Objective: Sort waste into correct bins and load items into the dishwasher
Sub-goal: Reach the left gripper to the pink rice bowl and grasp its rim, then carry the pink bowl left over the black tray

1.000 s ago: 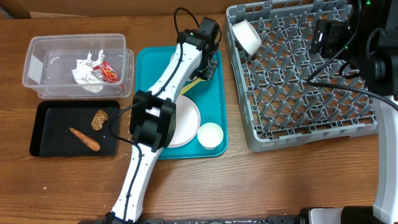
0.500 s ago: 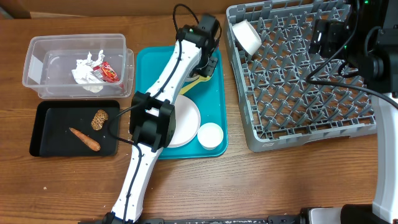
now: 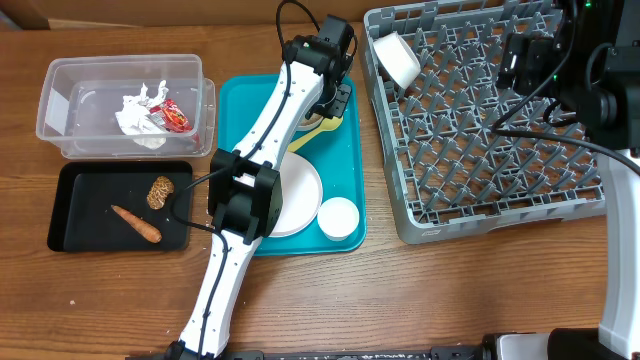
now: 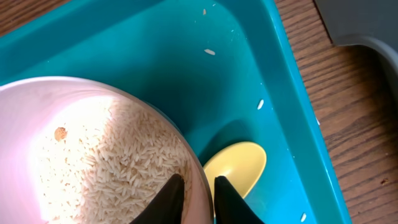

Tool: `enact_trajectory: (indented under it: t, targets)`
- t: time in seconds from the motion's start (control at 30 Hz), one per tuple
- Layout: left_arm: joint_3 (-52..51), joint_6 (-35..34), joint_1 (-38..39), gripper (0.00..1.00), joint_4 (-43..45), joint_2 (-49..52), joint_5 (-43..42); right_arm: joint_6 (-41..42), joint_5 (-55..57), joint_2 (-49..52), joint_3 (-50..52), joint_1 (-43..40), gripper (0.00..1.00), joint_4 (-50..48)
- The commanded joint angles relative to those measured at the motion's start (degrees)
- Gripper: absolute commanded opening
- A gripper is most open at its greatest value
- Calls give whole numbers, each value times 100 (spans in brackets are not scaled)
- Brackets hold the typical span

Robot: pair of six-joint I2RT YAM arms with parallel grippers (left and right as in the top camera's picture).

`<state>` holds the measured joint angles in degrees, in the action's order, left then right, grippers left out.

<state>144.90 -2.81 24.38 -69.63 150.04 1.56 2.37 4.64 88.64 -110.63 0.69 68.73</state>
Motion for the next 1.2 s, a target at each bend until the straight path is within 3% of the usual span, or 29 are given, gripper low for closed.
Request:
enact_trajectory:
  t: [0.0,0.13,0.23,0.43,0.67,0.9,1.0,1.17]
  targets:
    - [-79,0,4,23,63,61,35,24,-46,7,-37,-17,93,13]
    - [-221,2,2,20,129,61,37,24,-26,7,-37,-17,93,-9]
    - [-219,2,-2,4,149,59,39,24,-26,7,-37,-17,93,-48]
    - [-125,-245,-2,4,-83,15,55,24,-26,7,-37,-17,93,-63]
    - [883,-787,-98,4,-1235,-503,-4,24,-28,7,-37,-17,93,-50]
    - [1810,-859,-442,4,-2378,-1464,-133,24,-28,7,-37,-17,93,-20]
    - [1773,-811,-680,4,-2719,-1823,-192,26,-31,7,-37,-17,93,-17]
    - [758,-728,-1215,4,-2719,-2916,-929,26,-31,7,-37,-17,93,22]
